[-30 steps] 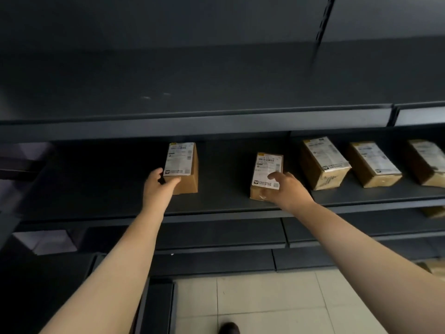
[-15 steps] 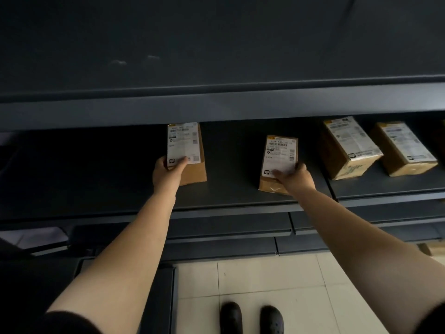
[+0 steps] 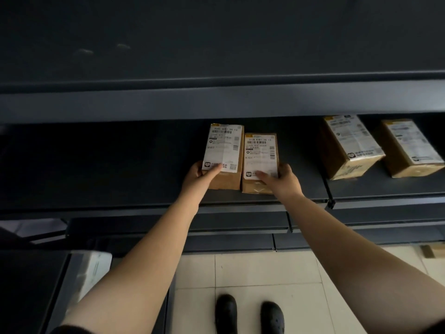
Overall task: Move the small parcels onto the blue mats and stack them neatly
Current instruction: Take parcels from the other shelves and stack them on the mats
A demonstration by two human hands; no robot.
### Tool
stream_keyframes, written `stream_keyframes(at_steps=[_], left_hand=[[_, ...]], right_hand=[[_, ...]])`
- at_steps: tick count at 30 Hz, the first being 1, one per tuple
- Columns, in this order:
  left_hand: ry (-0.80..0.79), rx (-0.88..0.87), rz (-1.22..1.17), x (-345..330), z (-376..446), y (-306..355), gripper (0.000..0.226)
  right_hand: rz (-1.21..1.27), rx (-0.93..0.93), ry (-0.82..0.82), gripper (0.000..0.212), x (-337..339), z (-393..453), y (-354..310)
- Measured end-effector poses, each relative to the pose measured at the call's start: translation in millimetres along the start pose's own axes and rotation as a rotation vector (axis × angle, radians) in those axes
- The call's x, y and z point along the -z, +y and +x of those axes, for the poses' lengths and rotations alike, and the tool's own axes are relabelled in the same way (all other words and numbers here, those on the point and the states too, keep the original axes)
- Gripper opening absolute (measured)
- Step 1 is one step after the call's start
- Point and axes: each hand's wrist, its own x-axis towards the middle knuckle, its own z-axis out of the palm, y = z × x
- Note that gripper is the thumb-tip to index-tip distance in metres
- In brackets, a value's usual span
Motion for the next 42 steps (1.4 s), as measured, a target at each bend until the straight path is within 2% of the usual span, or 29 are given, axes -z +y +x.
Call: stream_keyframes(at_steps=[2, 7, 12, 16, 24, 29, 34, 42], left_hand=[[0.023, 0.013, -0.043, -5.3, -7.4, -4.3, 0.04], [0.125, 0.037, -0.144, -13.7, -37.0, -13.2, 0.044], [0.231, -0.086, -0.251, -12.2, -96.2, -22.7, 0.04], [0.357, -0.15, -0.337, -4.9, -150.2, -33.5, 0.053], [0.707, -0.307, -0.371, 15.3, -241.9, -24.4, 0.041], [0.89, -0.462, -0.391, 28.0, -310.0, -5.6, 0.06], [1.052, -0.591, -0.374, 48.9, -374.3, 13.5, 0.06], [1.309, -0.673, -0.342, 81.8, -464.7, 18.2, 0.061]], right_hand=[[0.03, 0.005, -0.029, 0.063, 1.7, -3.1, 2.2], [0.125, 0.024, -0.086, 0.062, 12.8, -14.1, 7.9], [0.161, 0.097, -0.191, 0.063, 15.4, -42.9, 8.8], [0.155, 0.201, -0.324, 0.065, 10.5, -73.7, 5.9], [0.261, 0.401, -0.631, 0.063, 8.3, -143.5, -27.9], [0.338, 0.506, -0.829, 0.06, 16.1, -198.4, -60.0], [0.369, 0.65, -1.01, 0.048, 14.6, -254.3, -96.0], [0.393, 0.784, -1.291, 0.042, -10.2, -339.3, -132.6]])
